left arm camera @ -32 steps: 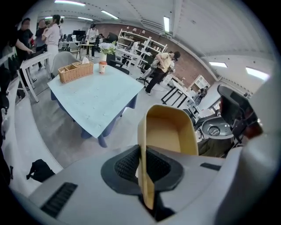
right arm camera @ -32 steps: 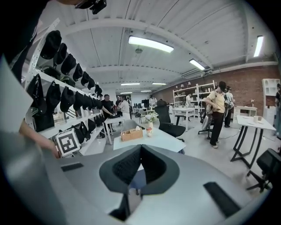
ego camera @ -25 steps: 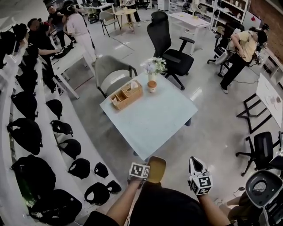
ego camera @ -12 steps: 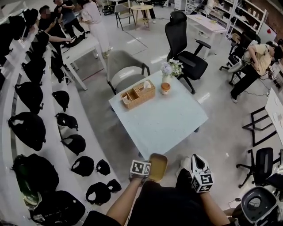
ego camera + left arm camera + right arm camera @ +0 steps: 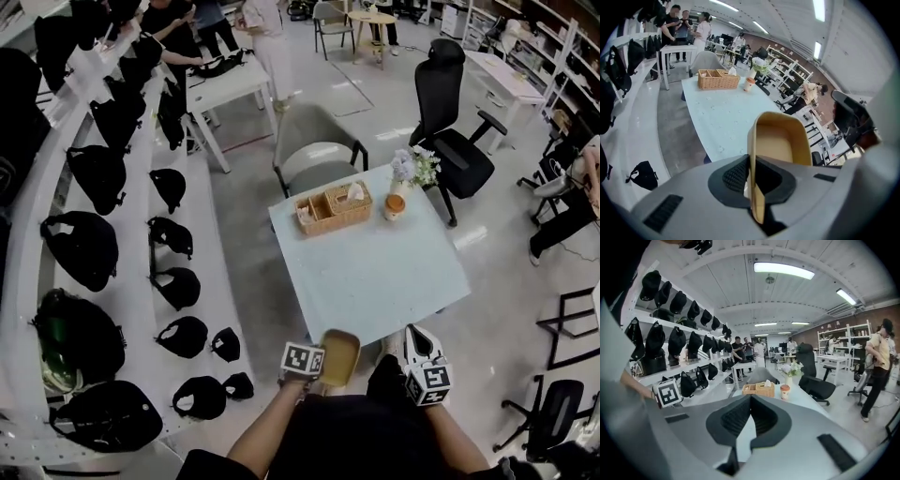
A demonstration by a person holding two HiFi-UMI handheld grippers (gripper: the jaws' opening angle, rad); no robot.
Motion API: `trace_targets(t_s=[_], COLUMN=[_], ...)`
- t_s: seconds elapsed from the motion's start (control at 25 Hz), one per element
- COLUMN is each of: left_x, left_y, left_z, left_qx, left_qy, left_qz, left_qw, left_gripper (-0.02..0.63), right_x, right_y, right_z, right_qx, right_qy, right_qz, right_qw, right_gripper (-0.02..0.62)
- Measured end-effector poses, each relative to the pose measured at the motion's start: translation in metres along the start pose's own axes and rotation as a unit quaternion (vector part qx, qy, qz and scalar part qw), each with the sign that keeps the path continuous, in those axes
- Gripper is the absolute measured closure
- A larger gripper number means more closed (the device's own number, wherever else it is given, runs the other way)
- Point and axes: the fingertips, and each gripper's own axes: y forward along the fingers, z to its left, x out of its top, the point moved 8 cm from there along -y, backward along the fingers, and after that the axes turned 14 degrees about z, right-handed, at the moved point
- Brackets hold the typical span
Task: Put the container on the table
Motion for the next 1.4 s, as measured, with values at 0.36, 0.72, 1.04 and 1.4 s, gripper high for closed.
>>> trace_targets(t_s=[0.36,0.72,1.04,1.4], left_x=[0.069,0.116,0.145,0.172], left_y=[0.021,0.04,0.053,0.071], left_z=[-0.018,-0.042,-0.039,0.002], left_qx=[0.025,-0.001,0.001,0.018], left_qy=[-0.104,-0.238,-0.335,-0.366], left_qz=[-0.01,-0.052,-0.095,-0.089], left_qw=[0.9942,0.9698,0.9374,0.9261], left_gripper=[0.586,0.586,0.586,0.586], right_x=[0.055,0.075,0.084,0.091], right_y=[0.066,0.109,0.139,0.182], right_z=[-0.096,-0.166,-0.195,-0.187], right_qx=[0.071,0.132,0.165,0.195], right_qy=[-0.027,-0.04,-0.112,-0.129], right_qz=[0.01,0.034,0.048,0.071], right_qw=[0.997,0.99,0.979,0.97], right_gripper=[0.597,0.597,0.597,0.597])
